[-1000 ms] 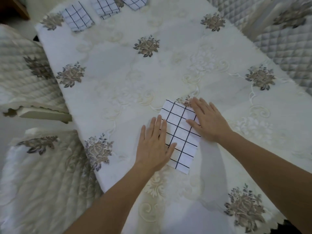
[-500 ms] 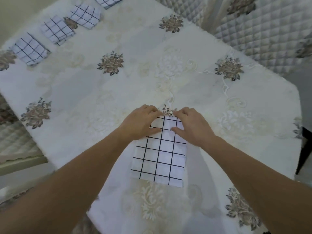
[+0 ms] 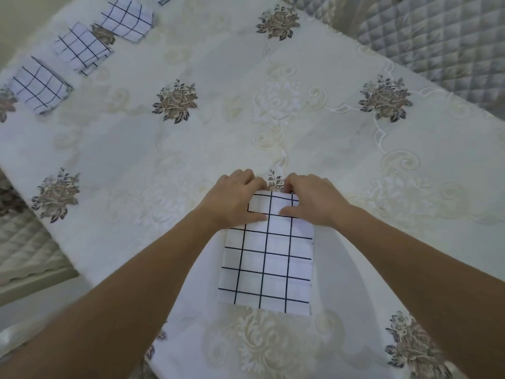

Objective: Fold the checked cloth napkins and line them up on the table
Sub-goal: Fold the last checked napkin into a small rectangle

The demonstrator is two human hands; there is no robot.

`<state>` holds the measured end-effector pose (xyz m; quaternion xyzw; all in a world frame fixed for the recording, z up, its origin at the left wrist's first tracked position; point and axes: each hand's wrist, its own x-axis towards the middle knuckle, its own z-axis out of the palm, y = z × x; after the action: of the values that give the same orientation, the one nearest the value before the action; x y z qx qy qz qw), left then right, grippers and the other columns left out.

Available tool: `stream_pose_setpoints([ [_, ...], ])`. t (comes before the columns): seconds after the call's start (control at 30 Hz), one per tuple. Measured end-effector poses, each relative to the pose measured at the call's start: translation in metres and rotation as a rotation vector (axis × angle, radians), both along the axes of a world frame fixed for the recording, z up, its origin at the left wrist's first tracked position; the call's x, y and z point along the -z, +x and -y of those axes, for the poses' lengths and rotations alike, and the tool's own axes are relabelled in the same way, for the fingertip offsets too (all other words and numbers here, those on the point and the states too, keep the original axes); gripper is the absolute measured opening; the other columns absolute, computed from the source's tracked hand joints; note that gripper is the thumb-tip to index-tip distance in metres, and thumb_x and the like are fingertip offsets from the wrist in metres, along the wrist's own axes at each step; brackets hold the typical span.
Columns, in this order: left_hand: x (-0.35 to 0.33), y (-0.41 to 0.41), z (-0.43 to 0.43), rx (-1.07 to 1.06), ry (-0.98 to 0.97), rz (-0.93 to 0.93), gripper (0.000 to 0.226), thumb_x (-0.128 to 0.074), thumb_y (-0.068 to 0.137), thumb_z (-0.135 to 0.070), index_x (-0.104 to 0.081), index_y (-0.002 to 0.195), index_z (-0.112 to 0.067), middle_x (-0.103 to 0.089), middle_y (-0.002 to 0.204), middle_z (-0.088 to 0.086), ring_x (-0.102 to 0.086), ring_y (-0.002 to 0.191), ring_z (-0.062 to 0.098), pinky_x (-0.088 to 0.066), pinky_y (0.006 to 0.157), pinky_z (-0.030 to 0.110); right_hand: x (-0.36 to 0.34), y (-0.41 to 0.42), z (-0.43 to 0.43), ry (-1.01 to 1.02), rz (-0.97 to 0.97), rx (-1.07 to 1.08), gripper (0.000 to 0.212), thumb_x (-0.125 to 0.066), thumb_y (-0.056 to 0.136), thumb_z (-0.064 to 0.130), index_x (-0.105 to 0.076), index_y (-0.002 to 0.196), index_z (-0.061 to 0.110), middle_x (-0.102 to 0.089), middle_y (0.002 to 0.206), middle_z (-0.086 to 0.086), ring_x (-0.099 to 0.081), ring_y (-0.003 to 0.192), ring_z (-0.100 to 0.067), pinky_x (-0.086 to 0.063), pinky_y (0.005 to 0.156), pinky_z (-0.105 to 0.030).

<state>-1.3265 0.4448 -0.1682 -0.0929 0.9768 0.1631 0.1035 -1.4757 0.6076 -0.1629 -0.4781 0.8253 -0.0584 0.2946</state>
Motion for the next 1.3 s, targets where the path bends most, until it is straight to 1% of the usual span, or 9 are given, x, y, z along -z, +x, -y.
stream_pose_setpoints([
  [0.3,0.001,-0.014,0.009,-0.036,0.138,0.031,0.058,-0.077,0.075,-0.057,-0.056,0.117,-0.022,-0.051,0.103,-0.005,-0.049,0.093,0.017,-0.048,0.080,0.039,-0.004,-0.015,0.014,0.054,0.143,-0.051,0.032,-0.076,0.084,0.038,-0.049,0.077,0.022,-0.049,0.085,-0.002,-0.053,0.081,-0.026,-0.046,0.072,-0.041],
  [0.4,-0.003,-0.022,0.011,-0.095,0.214,0.080,0.055,-0.078,0.074,-0.056,-0.058,0.114,-0.024,-0.055,0.100,-0.009,-0.053,0.090,0.014,-0.049,0.080,0.037,-0.013,-0.028,0.014,0.028,0.213,-0.033,0.040,-0.079,0.083,0.033,-0.041,0.068,0.031,-0.044,0.077,0.009,-0.045,0.071,-0.011,-0.038,0.062,-0.028],
  [0.47,-0.006,-0.024,0.010,-0.139,0.252,0.112,0.049,-0.079,0.075,-0.053,-0.060,0.109,-0.025,-0.061,0.098,-0.008,-0.056,0.093,0.015,-0.048,0.079,0.034,-0.017,-0.033,0.012,0.022,0.242,-0.020,0.035,-0.080,0.082,0.031,-0.046,0.071,0.029,-0.050,0.078,0.008,-0.047,0.074,-0.013,-0.037,0.063,-0.026],
  [0.57,-0.009,-0.017,0.004,-0.176,0.257,0.106,0.044,-0.078,0.080,-0.049,-0.066,0.110,-0.020,-0.063,0.095,-0.008,-0.056,0.094,0.016,-0.042,0.076,0.031,-0.023,-0.036,0.008,0.031,0.265,-0.014,0.024,-0.081,0.081,0.034,-0.062,0.089,0.020,-0.065,0.097,0.000,-0.059,0.094,-0.023,-0.048,0.082,-0.036],
  [0.73,-0.021,0.008,-0.013,-0.314,0.348,-0.013,0.031,-0.080,0.081,-0.039,-0.071,0.101,-0.016,-0.052,0.079,-0.016,-0.051,0.081,0.011,-0.032,0.063,0.017,-0.039,-0.019,-0.002,0.047,0.330,-0.017,0.029,-0.079,0.084,0.031,-0.070,0.111,0.025,-0.068,0.113,0.004,-0.059,0.109,-0.020,-0.040,0.082,-0.027],
  [0.83,-0.035,0.027,-0.024,-0.297,0.367,-0.089,0.026,-0.080,0.083,-0.035,-0.072,0.100,-0.017,-0.056,0.083,-0.013,-0.054,0.081,0.011,-0.039,0.068,0.023,-0.051,-0.004,-0.012,0.025,0.269,0.007,0.044,-0.075,0.088,0.033,-0.066,0.129,0.018,-0.062,0.133,-0.002,-0.054,0.124,-0.022,-0.039,0.093,-0.026],
  [1.03,-0.061,0.078,-0.064,-0.235,0.387,-0.249,0.009,-0.078,0.085,-0.021,-0.077,0.094,-0.019,-0.065,0.097,-0.012,-0.061,0.083,0.001,-0.048,0.076,0.017,-0.066,0.031,-0.061,-0.092,0.226,-0.037,0.018,-0.068,0.092,0.033,-0.077,0.105,0.026,-0.074,0.106,0.004,-0.067,0.098,-0.018,-0.053,0.085,-0.038],
  [1.17,-0.047,0.113,-0.099,-0.259,0.453,-0.303,0.006,-0.079,0.085,-0.019,-0.079,0.091,-0.018,-0.069,0.105,-0.014,-0.062,0.090,-0.007,-0.045,0.082,0.010,-0.056,0.065,-0.102,-0.172,0.261,-0.033,0.015,-0.069,0.093,0.031,-0.077,0.105,0.029,-0.072,0.107,0.014,-0.065,0.097,-0.008,-0.054,0.085,-0.039],
  [1.3,-0.020,0.142,-0.132,-0.296,0.515,-0.366,0.008,-0.080,0.082,-0.017,-0.077,0.090,-0.019,-0.070,0.110,-0.015,-0.064,0.104,-0.002,-0.052,0.090,0.023,-0.029,0.093,-0.137,-0.279,0.271,-0.024,0.014,-0.071,0.091,0.023,-0.079,0.102,0.025,-0.073,0.107,0.013,-0.066,0.097,-0.005,-0.055,0.087,-0.034],
])
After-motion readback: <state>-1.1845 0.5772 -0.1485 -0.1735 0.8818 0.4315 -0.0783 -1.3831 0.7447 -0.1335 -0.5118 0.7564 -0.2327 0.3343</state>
